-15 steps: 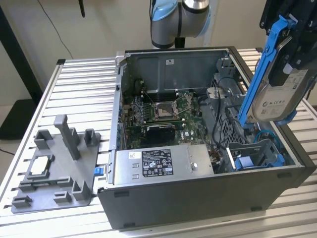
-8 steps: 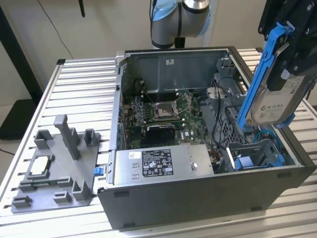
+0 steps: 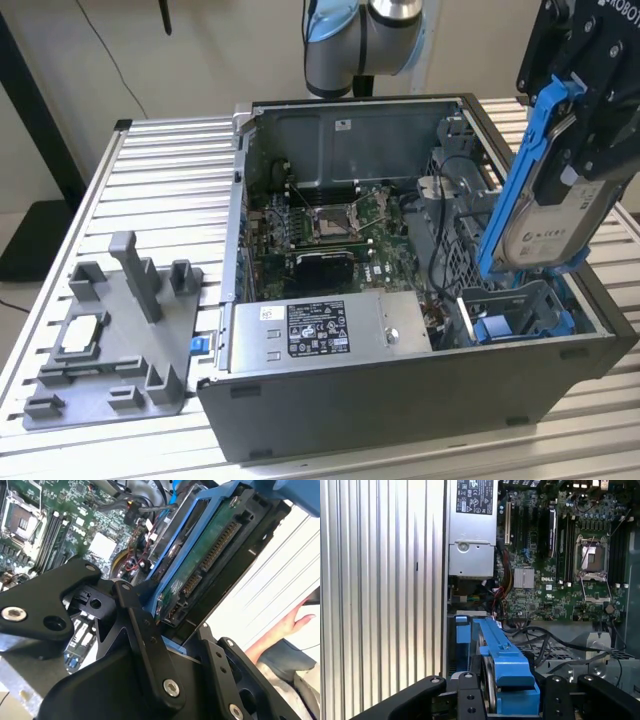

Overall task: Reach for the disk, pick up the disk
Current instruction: 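Pick up the disk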

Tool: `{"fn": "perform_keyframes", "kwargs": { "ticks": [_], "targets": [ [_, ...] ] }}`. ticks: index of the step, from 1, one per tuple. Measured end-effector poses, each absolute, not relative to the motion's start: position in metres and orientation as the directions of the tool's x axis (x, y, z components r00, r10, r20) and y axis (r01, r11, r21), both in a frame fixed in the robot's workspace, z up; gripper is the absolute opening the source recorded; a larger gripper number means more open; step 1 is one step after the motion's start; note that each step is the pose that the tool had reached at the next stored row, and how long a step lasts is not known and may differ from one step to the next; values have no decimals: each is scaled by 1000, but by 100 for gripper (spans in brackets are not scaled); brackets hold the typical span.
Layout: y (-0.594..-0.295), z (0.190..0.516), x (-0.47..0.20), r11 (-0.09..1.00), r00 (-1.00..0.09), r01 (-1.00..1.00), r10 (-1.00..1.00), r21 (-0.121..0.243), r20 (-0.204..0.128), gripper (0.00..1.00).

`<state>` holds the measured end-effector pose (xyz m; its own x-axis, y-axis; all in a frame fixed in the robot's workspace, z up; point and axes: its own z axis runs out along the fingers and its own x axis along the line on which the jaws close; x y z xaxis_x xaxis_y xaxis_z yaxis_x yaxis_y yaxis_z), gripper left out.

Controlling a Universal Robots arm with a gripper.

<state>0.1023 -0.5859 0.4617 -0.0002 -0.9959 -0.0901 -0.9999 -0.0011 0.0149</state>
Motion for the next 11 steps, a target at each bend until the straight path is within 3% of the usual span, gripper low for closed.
{"fn": "perform_keyframes", "kwargs": {
  "ticks": [11],
  "targets": [
    [-597,450,106,-1,0,-1000,-996,16,-90,0]
  ]
}}
